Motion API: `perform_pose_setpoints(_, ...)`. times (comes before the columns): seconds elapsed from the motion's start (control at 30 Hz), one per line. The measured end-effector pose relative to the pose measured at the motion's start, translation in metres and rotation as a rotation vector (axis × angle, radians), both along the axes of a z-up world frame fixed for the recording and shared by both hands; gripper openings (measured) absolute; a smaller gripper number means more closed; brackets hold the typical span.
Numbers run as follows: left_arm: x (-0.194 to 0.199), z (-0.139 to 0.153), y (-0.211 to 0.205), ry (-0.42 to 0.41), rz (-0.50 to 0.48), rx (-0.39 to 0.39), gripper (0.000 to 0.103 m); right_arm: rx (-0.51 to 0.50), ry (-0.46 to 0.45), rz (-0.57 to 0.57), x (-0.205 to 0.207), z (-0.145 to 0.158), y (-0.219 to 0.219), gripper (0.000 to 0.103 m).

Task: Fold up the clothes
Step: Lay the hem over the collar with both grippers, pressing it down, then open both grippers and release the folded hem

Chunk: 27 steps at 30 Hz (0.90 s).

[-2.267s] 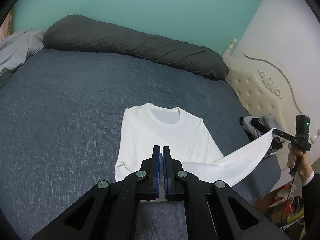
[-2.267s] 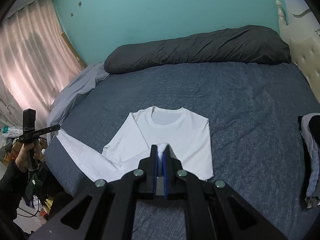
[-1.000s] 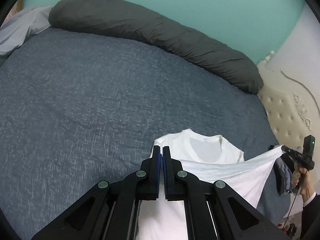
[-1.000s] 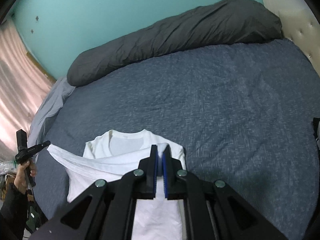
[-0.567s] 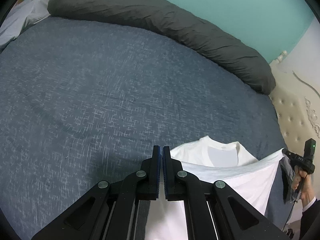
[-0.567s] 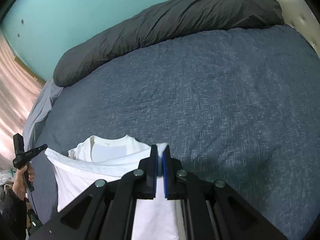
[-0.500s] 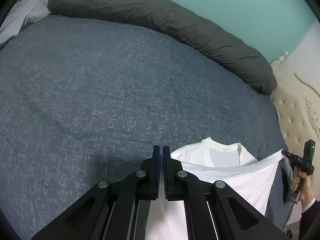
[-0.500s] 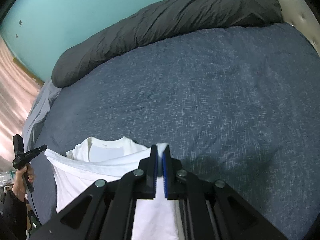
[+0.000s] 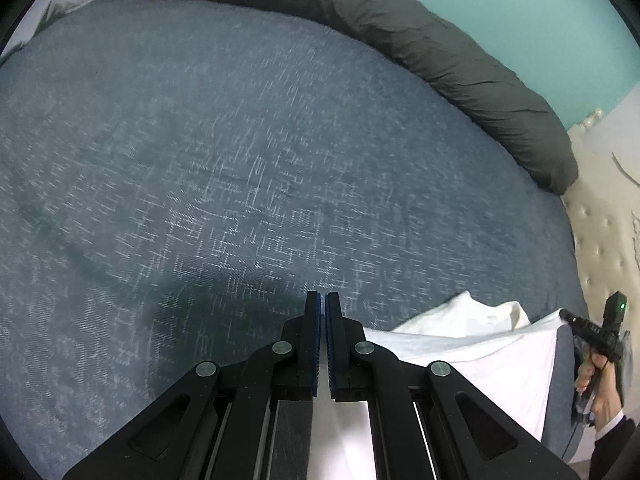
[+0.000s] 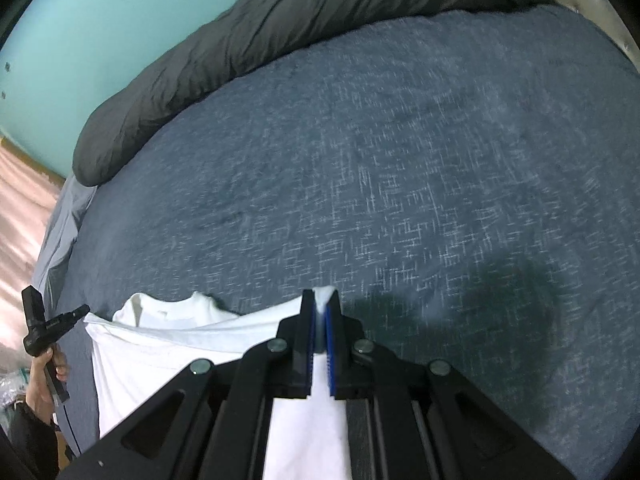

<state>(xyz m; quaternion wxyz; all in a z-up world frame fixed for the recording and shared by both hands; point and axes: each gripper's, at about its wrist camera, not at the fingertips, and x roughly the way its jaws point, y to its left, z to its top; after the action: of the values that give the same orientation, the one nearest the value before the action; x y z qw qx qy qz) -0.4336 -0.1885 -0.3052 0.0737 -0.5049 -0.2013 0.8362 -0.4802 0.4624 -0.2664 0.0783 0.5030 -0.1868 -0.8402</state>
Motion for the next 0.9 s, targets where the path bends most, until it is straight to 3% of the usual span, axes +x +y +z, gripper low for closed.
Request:
perform_pose_setpoints(0.27, -0.011, -0.032, 0.001, -0.036, 0.027, 0.028, 0.004, -0.018, -0.044, -0.034, -0.009, -0.037, 0.001, 0.004)
perform_pose_setpoints(0.43, -0.007, -0.029, -0.005, -0.019, 0.05, 0.062, 0.008, -0.024, -0.015, -0.06, -0.004, -0.035, 0.003, 0.006)
perform_pose_setpoints(0.47, -0.006, -0.025, -0.006, -0.005, 0.051, 0.063, 0.011, -0.01, 0.006, -0.071, -0.001, -0.031, 0.004, 0.012)
perform_pose_setpoints(0.5, -0.004, -0.02, -0.008, 0.009, 0.054, 0.064, 0.021, -0.01, 0.029, -0.089, 0.001, -0.026, 0.007, 0.022)
perform_pose_setpoints(0.57, 0.001, -0.009, -0.015, 0.05, 0.078, 0.083, 0.033, -0.077, 0.081, -0.14, 0.008, -0.016, 0.02, 0.034)
perform_pose_setpoints(0.63, 0.005, 0.0, -0.021, 0.082, 0.099, 0.103, 0.037, -0.1, 0.109, -0.156, 0.013, -0.008, 0.026, 0.035)
perform_pose_setpoints(0.77, 0.018, 0.01, -0.015, 0.102, 0.035, 0.067, 0.038, -0.075, 0.165, -0.041, 0.031, 0.005, 0.015, 0.035)
perform_pose_setpoints(0.9, 0.043, 0.007, 0.006, 0.106, -0.1, 0.013, 0.038, 0.024, 0.133, 0.099, 0.051, -0.006, -0.012, 0.035)
